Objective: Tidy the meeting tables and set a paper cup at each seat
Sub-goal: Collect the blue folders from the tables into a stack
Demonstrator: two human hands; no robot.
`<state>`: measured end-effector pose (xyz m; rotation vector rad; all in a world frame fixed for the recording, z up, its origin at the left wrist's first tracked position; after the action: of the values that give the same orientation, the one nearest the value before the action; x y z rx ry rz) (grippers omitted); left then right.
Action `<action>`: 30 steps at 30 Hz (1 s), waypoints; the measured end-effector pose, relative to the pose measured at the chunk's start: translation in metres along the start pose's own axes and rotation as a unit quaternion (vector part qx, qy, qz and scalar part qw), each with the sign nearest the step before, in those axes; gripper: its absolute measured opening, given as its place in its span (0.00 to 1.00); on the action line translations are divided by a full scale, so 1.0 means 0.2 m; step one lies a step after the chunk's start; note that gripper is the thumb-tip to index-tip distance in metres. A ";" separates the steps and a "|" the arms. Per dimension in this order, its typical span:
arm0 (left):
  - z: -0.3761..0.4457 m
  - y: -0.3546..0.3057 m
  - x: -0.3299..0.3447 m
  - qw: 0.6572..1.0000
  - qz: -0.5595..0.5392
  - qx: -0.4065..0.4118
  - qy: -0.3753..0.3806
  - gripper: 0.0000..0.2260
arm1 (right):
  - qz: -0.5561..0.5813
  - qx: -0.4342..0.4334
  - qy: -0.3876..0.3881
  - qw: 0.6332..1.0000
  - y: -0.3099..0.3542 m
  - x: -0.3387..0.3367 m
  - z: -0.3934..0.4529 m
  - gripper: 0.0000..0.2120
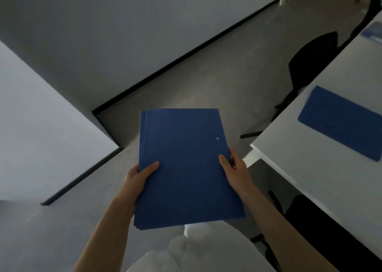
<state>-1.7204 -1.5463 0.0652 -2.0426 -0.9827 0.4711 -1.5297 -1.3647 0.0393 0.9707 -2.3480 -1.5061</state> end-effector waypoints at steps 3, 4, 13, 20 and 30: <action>0.18 -0.16 0.10 0.999 -0.010 -0.002 0.035 0.10 | 0.021 -0.005 -0.007 1.000 0.14 -0.05 0.18 0.16; 0.26 -0.23 0.14 0.999 -0.010 -0.012 0.045 0.09 | 0.019 -0.006 -0.017 1.000 0.19 -0.08 0.26 0.16; 0.87 -0.69 0.44 0.995 0.016 -0.043 0.087 0.14 | 0.025 -0.029 -0.070 0.997 0.53 -0.20 0.83 0.15; 1.35 -1.03 0.66 0.987 0.058 -0.031 0.144 0.15 | 0.044 0.024 -0.142 0.989 0.68 -0.24 1.27 0.22; 2.02 -1.56 1.13 0.951 0.166 -0.029 0.260 0.21 | 0.192 0.125 -0.181 0.956 0.86 -0.39 1.75 0.23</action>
<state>-1.9750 -1.0512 0.0695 -2.2295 -0.3416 0.0567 -1.7116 -1.0108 0.0390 0.2534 -2.8233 -1.3422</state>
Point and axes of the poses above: each hand's wrist, its own z-axis towards the middle knuckle, its own x-axis out of the palm, y = z × x, the point moved 4 cm from there along z, towards the middle knuckle, and after that the axes turned 7 degrees about x, right-handed, at the moved point
